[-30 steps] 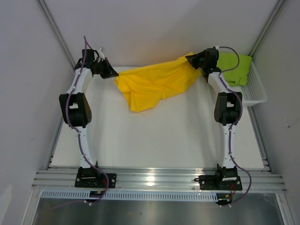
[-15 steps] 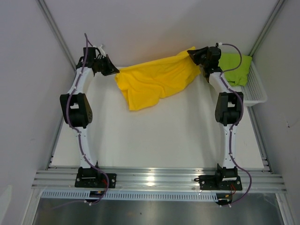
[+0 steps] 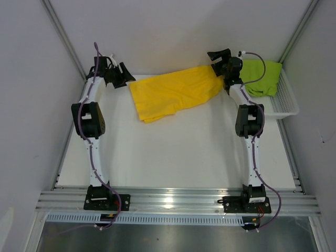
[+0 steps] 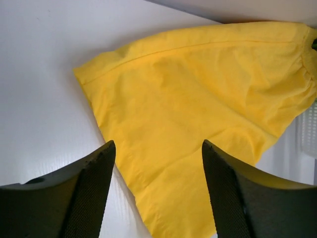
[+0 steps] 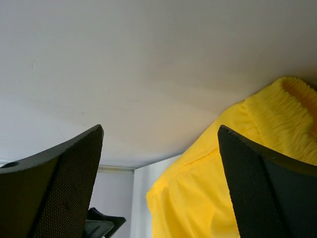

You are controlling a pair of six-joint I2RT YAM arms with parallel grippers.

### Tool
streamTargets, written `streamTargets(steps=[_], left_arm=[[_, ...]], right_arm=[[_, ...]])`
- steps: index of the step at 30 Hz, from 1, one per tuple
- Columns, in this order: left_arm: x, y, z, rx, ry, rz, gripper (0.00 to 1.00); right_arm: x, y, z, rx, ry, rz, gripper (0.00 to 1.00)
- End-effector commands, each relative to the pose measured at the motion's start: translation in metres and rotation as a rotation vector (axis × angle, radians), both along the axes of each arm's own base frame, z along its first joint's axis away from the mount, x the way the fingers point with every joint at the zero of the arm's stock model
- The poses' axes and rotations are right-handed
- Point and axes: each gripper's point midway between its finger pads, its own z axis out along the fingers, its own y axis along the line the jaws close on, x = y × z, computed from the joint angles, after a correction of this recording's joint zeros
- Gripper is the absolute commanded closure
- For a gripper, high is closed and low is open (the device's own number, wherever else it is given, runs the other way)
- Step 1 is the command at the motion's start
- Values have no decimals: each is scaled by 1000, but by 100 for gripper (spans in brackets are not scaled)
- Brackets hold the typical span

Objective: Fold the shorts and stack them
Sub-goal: Fold the shorts

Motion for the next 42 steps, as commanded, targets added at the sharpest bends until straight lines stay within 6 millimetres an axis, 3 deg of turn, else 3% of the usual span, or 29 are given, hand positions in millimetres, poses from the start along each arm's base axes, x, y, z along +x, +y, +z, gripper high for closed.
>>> streamTargets(steps=[1, 2, 3, 4, 5, 6, 8, 9, 10, 11, 12, 13, 14, 15, 16, 17, 19, 22, 24, 25, 26, 27, 28, 31, 32, 33, 34, 36, 42], left_arm=[[18, 14, 47, 17, -131, 41, 26], [16, 15, 58, 21, -145, 49, 20], [14, 16, 63, 24, -148, 52, 16], [10, 16, 66, 25, -146, 52, 13], [8, 14, 73, 28, -156, 49, 11], [0, 13, 88, 38, -176, 47, 6], [-11, 13, 94, 70, -178, 59, 5], [-17, 7, 102, 81, -190, 52, 4], [-29, 5, 119, 97, -214, 64, 4], [-41, -6, 111, 104, -191, 54, 4], [-53, -11, 99, 110, -154, 62, 4], [-63, -15, 129, 116, -220, 76, 4], [-77, -33, 114, 134, -191, 70, 4], [-89, -41, 100, 131, -160, 73, 4], [-96, -47, 128, 121, -241, 79, 4], [-109, -62, 112, 114, -215, 49, 4], [-122, -74, 102, 92, -197, 38, 3], [-135, -94, 81, 55, -160, -8, 3], [-139, -105, 60, 20, -112, -35, 3], [-138, -108, 56, 6, -106, -39, 3], [-137, -114, 46, -17, -90, -45, 3], [-138, -118, 42, -32, -80, -57, 4], [-137, -125, 37, -37, -76, -66, 3], [-131, -139, 16, -32, -41, -82, 3], [-127, -144, 17, -43, -42, -88, 4], [-126, -149, 2, -51, -11, -98, 3], [-125, -153, -2, -59, -8, -108, 3], [-122, -160, -12, -78, 7, -114, 4], [-120, -164, -31, -59, 27, -94, 4]], right_arm=[[-1, -4, 69, -53, -179, -14, 3], [-5, -5, 79, -77, -187, -4, 2], [-8, -6, 74, -90, -165, 3, 1], [-16, -9, 94, -119, -193, 7, 1], [-22, -9, 97, -140, -187, 18, 1], [-29, -10, 78, -164, -136, 31, 0], [-43, -10, 77, -211, -107, 45, 1], [-58, -11, 104, -261, -149, 49, 0], [-68, -13, 79, -285, -71, 54, 1], [-80, -17, 96, -312, -76, 39, 0], [-89, -18, 85, -324, -20, 48, 1], [-99, -20, 66, -330, 35, 58, 2], [-106, -21, 60, -330, 64, 55, 4], [-115, -22, 68, -328, 59, 50, 6], [-120, -22, 63, -329, 72, 50, 8], [-127, -26, 41, -335, 121, 35, 11], [-132, -22, 33, -346, 133, 53, 18], [-128, -12, 18, -353, 139, 85, 32], [-119, -4, 22, -348, 111, 106, 35], [-113, 2, 4, -357, 130, 129, 36], [-107, 5, 2, -361, 125, 135, 36], [-99, 7, 13, -364, 102, 135, 36], [-91, 10, -9, -373, 132, 138, 36], [-73, 12, -15, -381, 136, 113, 40], [-70, 14, -42, -386, 201, 106, 42], [-64, 14, -41, -385, 203, 80, 42], [-59, 12, -58, -395, 238, 34, 41], [-52, -2, -68, -427, 272, -81, 41], [-51, -10, -120, -476, 389, -127, 43]])
